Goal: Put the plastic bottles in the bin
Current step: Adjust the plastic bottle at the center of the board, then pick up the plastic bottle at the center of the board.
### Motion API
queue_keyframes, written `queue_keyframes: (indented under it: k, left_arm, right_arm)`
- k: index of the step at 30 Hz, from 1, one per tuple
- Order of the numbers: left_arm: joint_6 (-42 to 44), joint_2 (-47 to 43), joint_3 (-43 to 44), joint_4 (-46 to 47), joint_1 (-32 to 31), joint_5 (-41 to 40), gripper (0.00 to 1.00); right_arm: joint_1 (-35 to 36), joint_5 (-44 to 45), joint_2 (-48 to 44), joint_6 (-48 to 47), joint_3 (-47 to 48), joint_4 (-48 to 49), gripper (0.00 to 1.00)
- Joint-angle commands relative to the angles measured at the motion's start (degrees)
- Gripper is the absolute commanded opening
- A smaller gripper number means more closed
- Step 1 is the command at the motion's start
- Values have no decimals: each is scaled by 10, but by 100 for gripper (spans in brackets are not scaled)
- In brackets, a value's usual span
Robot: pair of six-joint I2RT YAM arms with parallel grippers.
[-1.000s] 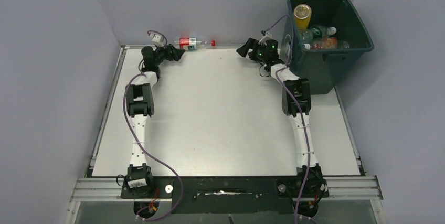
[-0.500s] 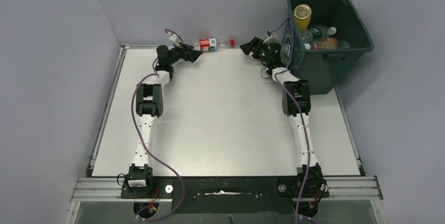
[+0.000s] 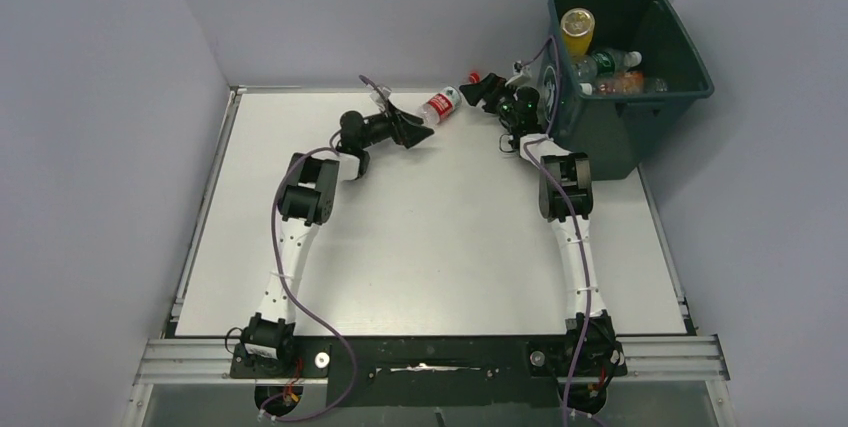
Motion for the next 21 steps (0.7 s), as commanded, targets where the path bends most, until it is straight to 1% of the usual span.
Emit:
queue_keyframes:
  k: [1, 3, 6, 9, 12, 16, 19, 21]
  left_arm:
    - [-112, -85, -106, 214, -22, 28, 89]
    - [-161, -99, -149, 271, -23, 35, 89]
    - [-193, -122, -191, 310, -17, 46, 89]
    - [-212, -143, -218, 326, -8, 59, 89]
    - [-211, -162, -245, 330, 0, 61, 89]
    - [-218, -160, -246, 322, 11, 62, 89]
    - [-264, -151, -242, 362, 19, 60, 89]
    - [-279, -151, -248, 371, 20, 63, 89]
  right_arm:
    - [-29, -5, -28, 34, -45, 75, 100]
    - [-31, -8, -39, 36, -63, 75, 100]
    - [-31, -10, -65, 34, -101, 77, 100]
    - [-28, -6, -93, 36, -154, 78, 100]
    - [-18, 4, -125, 28, -196, 65, 98]
    - [2, 18, -144, 0, -219, 16, 89]
    - [15, 42, -155, -20, -226, -42, 84]
    - [22, 62, -163, -32, -234, -82, 82]
